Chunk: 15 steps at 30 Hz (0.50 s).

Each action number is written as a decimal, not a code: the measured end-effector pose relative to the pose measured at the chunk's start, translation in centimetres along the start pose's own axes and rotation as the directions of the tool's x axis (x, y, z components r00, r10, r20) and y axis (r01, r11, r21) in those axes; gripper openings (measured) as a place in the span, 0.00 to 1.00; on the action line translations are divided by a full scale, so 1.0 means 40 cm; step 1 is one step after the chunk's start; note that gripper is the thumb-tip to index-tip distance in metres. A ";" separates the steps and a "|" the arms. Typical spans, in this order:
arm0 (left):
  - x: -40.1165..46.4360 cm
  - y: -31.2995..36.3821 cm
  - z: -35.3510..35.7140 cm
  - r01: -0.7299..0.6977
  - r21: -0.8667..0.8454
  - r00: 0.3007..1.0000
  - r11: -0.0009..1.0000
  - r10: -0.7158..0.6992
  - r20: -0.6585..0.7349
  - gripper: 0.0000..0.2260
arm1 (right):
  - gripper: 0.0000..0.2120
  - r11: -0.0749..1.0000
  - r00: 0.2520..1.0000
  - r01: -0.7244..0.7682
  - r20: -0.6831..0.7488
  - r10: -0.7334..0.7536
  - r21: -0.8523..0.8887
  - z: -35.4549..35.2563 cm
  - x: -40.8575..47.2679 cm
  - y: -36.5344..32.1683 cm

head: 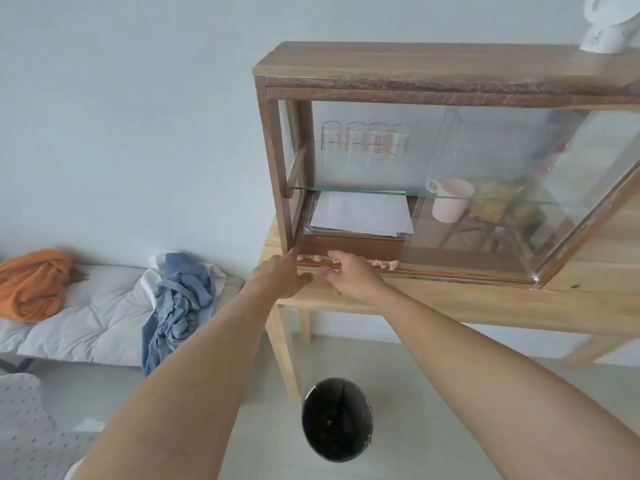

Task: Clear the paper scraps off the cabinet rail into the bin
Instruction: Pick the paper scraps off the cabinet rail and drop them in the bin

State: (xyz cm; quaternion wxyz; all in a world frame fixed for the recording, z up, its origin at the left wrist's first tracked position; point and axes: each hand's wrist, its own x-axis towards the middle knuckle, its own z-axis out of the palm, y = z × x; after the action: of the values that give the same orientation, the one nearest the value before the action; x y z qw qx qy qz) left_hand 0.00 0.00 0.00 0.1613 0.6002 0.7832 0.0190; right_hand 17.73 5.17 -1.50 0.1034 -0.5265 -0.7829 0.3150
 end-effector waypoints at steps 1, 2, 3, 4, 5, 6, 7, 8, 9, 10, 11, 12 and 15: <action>0.006 -0.002 0.000 0.007 0.005 1.000 1.000 -0.007 -0.005 0.33 | 0.33 1.000 1.000 0.002 -0.009 -0.002 0.013 0.005 0.011 -0.003; 0.016 -0.006 0.002 0.017 0.005 1.000 1.000 -0.016 -0.019 0.32 | 0.33 1.000 1.000 0.019 -0.022 -0.019 0.016 0.009 0.022 -0.007; 0.025 -0.014 0.010 0.023 -0.001 0.999 1.000 -0.023 -0.028 0.31 | 0.32 1.000 0.999 0.019 -0.034 -0.018 0.023 0.016 0.032 -0.011; 0.031 -0.020 0.013 0.028 -0.002 0.999 1.000 -0.028 -0.028 0.29 | 0.31 0.999 0.999 0.018 -0.041 -0.017 0.036 0.020 0.035 -0.020; 0.036 -0.022 0.015 0.030 -0.009 0.999 1.000 -0.030 -0.036 0.27 | 0.30 0.999 0.999 0.023 -0.048 -0.021 0.040 0.026 0.045 -0.021; 0.039 -0.024 0.017 0.029 -0.015 0.999 0.999 -0.030 -0.042 0.26 | 0.29 0.999 0.998 0.030 -0.052 -0.028 0.041 0.032 0.051 -0.024; 0.042 -0.027 0.019 0.025 -0.021 0.998 0.999 -0.027 -0.060 0.24 | 0.28 0.999 0.998 0.032 -0.057 -0.030 0.038 0.037 0.057 -0.024; 0.045 -0.030 0.020 0.015 -0.013 0.997 1.000 -0.016 -0.076 0.22 | 0.27 0.999 0.997 0.032 -0.065 -0.030 0.024 0.044 0.064 -0.021; 0.047 -0.034 0.022 0.013 -0.026 0.996 1.000 -0.015 -0.091 0.20 | 0.25 1.000 0.997 0.028 -0.075 -0.027 0.013 0.050 0.066 -0.020; 0.048 -0.036 0.024 0.009 -0.040 0.994 0.999 -0.013 -0.107 0.19 | 0.23 1.000 0.996 0.026 -0.091 -0.026 0.002 0.054 0.069 -0.019; 0.048 -0.039 0.025 0.002 -0.062 0.992 0.998 -0.010 -0.129 0.18 | 0.21 1.000 0.994 0.024 -0.109 -0.024 -0.007 0.058 0.069 -0.018; 0.050 -0.042 0.027 -0.009 -0.089 0.988 0.996 -0.005 -0.157 0.17 | 0.18 1.000 0.990 0.022 -0.136 -0.023 -0.013 0.062 0.071 -0.015; 0.054 -0.049 0.033 -0.039 -0.153 0.974 0.987 0.003 -0.225 0.14 | 0.12 1.000 0.976 0.019 -0.215 -0.020 -0.007 0.065 0.073 -0.010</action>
State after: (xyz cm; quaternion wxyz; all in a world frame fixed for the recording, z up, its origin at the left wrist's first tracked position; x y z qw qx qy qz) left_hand -1.98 1.29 -2.20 0.1182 0.5880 0.7861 0.1497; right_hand 14.89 6.68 -3.79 0.1894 -0.5498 -0.7731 0.2534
